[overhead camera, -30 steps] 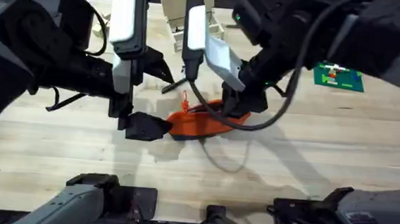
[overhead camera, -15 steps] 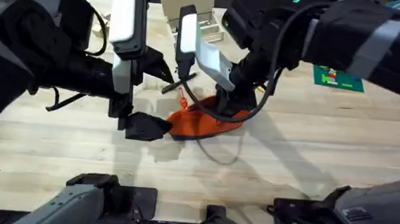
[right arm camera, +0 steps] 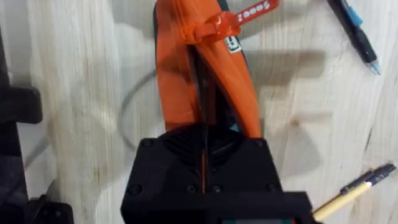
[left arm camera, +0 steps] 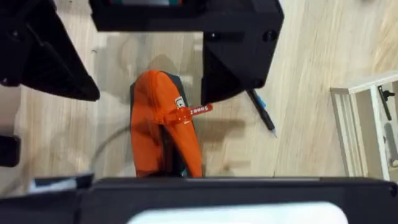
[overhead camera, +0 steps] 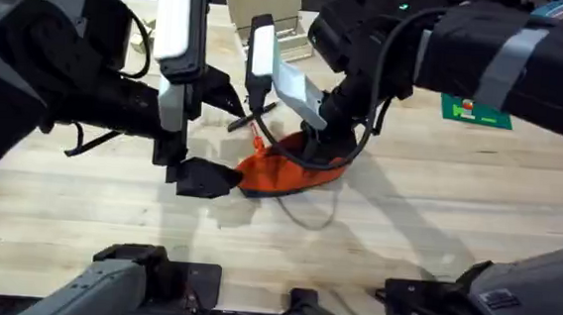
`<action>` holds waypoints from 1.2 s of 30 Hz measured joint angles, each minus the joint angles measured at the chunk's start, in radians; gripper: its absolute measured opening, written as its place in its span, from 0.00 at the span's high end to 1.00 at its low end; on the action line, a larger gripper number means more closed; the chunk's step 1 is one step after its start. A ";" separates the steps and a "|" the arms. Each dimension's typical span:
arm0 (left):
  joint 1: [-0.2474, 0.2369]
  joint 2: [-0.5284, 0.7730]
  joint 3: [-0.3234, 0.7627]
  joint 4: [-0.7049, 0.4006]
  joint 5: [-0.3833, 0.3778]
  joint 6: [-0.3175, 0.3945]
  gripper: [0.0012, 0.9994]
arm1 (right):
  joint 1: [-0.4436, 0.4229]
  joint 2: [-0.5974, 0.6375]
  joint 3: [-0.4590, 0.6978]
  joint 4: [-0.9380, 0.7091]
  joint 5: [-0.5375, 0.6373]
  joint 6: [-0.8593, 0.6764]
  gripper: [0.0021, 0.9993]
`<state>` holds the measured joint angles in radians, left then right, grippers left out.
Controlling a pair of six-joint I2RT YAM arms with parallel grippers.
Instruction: Unzip the bag, pick up the pens from the table one at a time and place them inside, then zip the bag closed.
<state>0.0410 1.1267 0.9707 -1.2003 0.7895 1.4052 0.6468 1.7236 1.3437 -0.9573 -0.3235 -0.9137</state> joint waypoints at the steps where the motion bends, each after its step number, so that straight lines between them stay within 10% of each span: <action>1: 0.000 0.000 0.000 0.000 0.000 0.000 0.01 | 0.000 0.000 0.000 0.000 0.000 0.000 0.97; 8: 0.000 0.000 0.000 0.000 0.000 0.000 0.00 | 0.000 0.000 0.000 0.000 -0.004 -0.001 0.84; 15: 0.000 0.000 0.000 0.000 0.000 0.000 0.01 | 0.000 0.000 0.000 -0.005 -0.013 -0.004 0.02; 36: 0.000 0.000 0.000 0.000 0.000 0.000 0.00 | 0.002 0.000 0.000 -0.007 -0.014 0.024 0.00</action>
<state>0.0410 1.1267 0.9707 -1.2003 0.7895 1.4052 0.6487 1.7233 1.3437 -0.9646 -0.3380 -0.8900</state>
